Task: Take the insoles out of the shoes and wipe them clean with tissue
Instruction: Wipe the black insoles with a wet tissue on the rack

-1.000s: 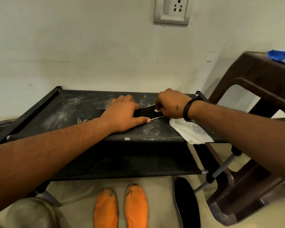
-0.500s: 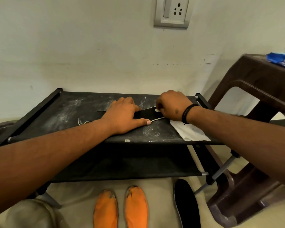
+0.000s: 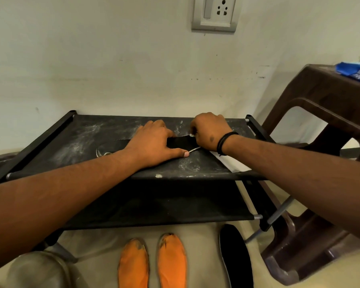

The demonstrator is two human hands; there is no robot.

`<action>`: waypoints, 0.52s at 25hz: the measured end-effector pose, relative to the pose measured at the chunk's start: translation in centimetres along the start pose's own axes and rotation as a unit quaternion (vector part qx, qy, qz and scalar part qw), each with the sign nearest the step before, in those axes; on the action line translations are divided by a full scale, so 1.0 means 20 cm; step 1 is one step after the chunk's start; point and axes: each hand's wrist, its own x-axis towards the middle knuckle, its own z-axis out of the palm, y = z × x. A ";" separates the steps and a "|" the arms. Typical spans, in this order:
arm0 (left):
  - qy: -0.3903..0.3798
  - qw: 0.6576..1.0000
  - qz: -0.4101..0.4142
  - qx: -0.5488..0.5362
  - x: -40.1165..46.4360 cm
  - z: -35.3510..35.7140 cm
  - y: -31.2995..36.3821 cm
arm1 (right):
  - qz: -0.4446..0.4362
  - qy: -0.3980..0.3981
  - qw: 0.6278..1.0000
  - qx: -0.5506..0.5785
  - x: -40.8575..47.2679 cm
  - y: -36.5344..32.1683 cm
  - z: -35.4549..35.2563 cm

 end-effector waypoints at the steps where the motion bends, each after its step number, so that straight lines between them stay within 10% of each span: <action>1: 0.000 1.000 0.000 -0.003 0.00 0.00 0.00 | -0.019 -0.007 1.000 0.015 -0.01 -0.02 0.01; 13: -0.005 1.000 0.003 -0.012 0.00 -0.01 0.00 | -0.036 -0.036 0.999 0.005 -0.07 0.08 -0.06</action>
